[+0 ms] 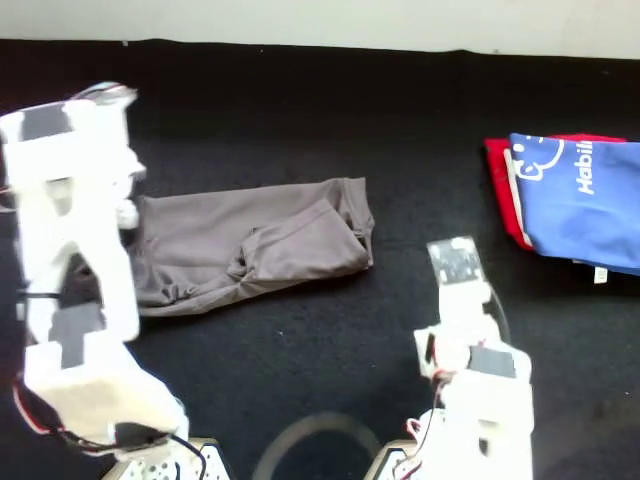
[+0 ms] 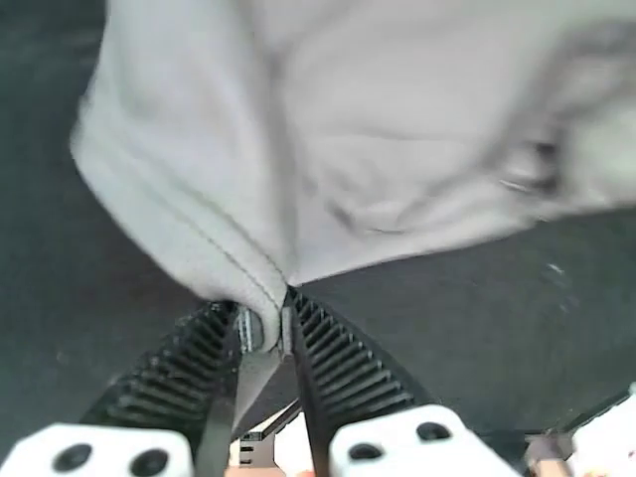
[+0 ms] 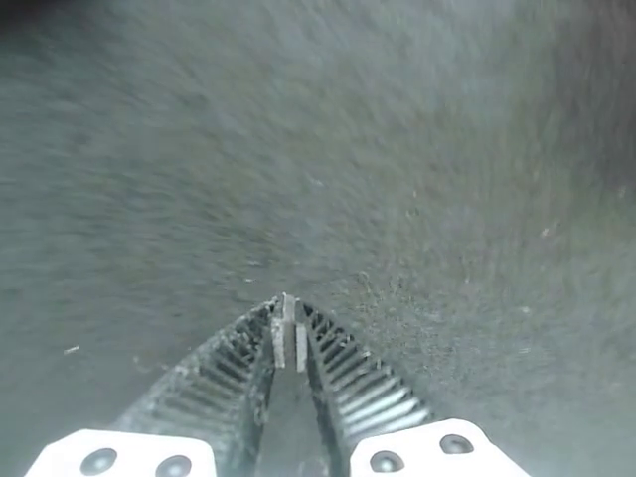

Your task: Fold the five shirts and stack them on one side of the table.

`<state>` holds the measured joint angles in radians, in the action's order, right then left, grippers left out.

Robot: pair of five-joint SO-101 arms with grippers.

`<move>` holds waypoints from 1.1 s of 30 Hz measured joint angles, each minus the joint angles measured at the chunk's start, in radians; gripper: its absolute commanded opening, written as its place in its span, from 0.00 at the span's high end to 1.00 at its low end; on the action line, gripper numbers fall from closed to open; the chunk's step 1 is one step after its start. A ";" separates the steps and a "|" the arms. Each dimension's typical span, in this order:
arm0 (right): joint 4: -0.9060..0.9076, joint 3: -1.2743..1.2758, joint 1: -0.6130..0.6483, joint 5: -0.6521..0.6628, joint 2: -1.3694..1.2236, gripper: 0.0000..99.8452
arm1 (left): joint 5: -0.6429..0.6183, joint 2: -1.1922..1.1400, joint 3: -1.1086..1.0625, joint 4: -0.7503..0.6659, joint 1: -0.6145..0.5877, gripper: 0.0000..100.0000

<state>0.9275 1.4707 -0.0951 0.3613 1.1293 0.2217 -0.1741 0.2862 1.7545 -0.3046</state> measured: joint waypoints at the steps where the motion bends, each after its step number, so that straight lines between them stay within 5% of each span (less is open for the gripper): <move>1: -0.018 0.052 -0.021 0.000 0.038 0.99 | 0.000 0.029 0.000 0.000 0.051 0.99; 10: -0.006 0.190 -0.184 0.002 0.365 0.99 | 0.000 0.095 -0.002 -0.003 0.390 0.99; 16: 0.086 0.190 -0.203 0.002 0.577 0.99 | -0.020 0.095 -0.002 -0.141 0.568 0.99; 23: 0.180 0.193 -0.204 0.003 0.675 0.99 | -0.029 -0.005 0.021 -0.339 0.621 0.99; 33: 0.184 0.193 -0.204 0.009 0.678 0.99 | -0.031 -0.331 0.390 -0.327 0.715 0.99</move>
<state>1.1116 1.6640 -0.2992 0.3705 1.8075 0.1910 -0.5056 0.6759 1.4277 0.4104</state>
